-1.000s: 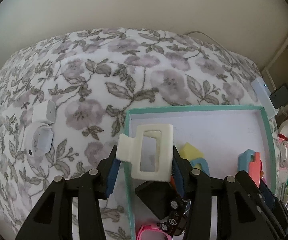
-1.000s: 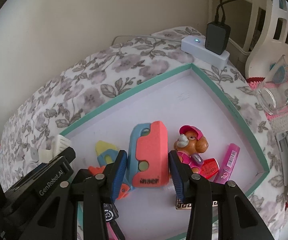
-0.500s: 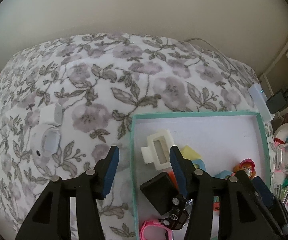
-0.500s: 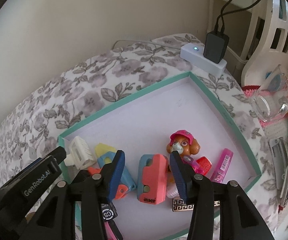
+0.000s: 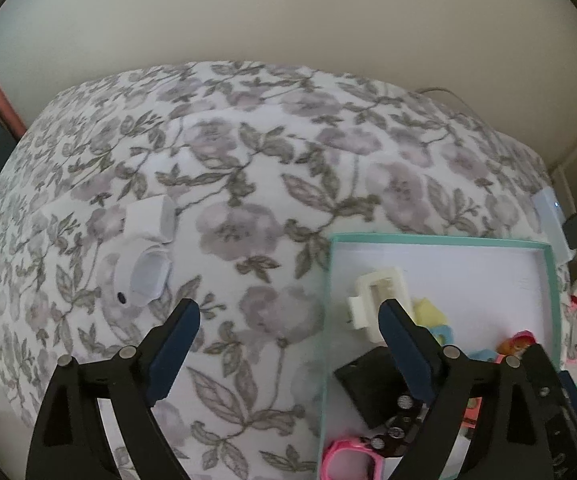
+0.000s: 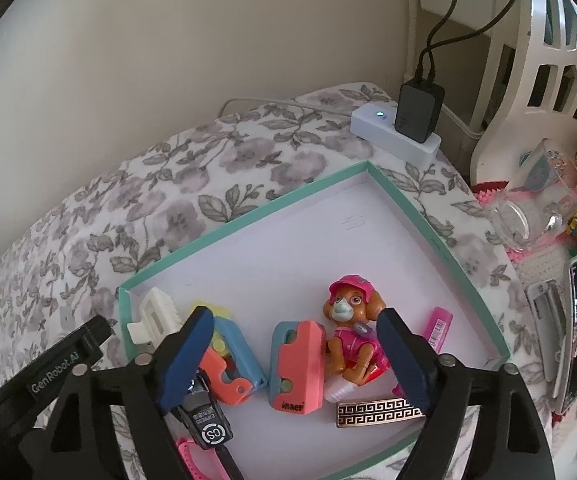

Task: Organize rigid objects
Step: 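Release both objects in the tray and withdraw both open tools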

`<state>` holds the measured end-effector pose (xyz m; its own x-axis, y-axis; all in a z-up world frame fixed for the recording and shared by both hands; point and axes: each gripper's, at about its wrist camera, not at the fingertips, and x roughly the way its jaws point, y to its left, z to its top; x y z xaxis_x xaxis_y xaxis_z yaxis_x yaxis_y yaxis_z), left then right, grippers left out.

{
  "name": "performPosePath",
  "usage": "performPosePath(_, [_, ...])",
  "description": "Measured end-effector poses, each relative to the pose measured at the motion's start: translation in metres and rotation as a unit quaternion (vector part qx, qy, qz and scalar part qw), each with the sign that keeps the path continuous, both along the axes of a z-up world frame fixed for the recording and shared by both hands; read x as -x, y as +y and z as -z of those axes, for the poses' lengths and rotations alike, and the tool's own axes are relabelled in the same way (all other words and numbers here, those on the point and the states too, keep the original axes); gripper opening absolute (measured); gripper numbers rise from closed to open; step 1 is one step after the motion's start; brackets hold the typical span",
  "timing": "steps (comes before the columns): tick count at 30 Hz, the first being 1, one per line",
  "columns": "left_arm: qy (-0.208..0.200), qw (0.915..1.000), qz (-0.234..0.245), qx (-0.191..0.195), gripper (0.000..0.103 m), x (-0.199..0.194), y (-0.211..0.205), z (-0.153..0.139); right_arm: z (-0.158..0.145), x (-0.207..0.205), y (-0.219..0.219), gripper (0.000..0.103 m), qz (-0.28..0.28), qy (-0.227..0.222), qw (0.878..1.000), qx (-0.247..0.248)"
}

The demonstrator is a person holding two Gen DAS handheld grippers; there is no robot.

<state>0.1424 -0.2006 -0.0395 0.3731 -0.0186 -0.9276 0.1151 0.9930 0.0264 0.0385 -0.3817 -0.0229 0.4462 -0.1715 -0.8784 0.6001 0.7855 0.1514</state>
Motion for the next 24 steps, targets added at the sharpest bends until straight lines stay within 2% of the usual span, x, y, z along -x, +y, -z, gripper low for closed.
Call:
performPosePath(4, [0.009, 0.9998, -0.015, -0.013, 0.093, -0.003, 0.010, 0.004, 0.002, 0.002, -0.003, 0.091, 0.010, 0.004, 1.000, 0.001])
performPosePath(6, [0.011, 0.9996, -0.020, -0.017, 0.099, -0.004, 0.013, 0.005, 0.003, 0.003, -0.006, 0.101, 0.015, 0.005, 1.000, -0.001])
performPosePath(7, [0.012, 0.9995, -0.022, -0.018, 0.100, -0.004, 0.015, 0.005, 0.003, 0.004, -0.007, 0.102, 0.018, 0.005, 1.000, -0.001])
performPosePath(24, [0.014, 0.9989, -0.036, -0.027, 0.100, -0.005, 0.024, 0.003, 0.004, 0.003, -0.005, 0.103, 0.011, 0.009, 1.000, 0.010])
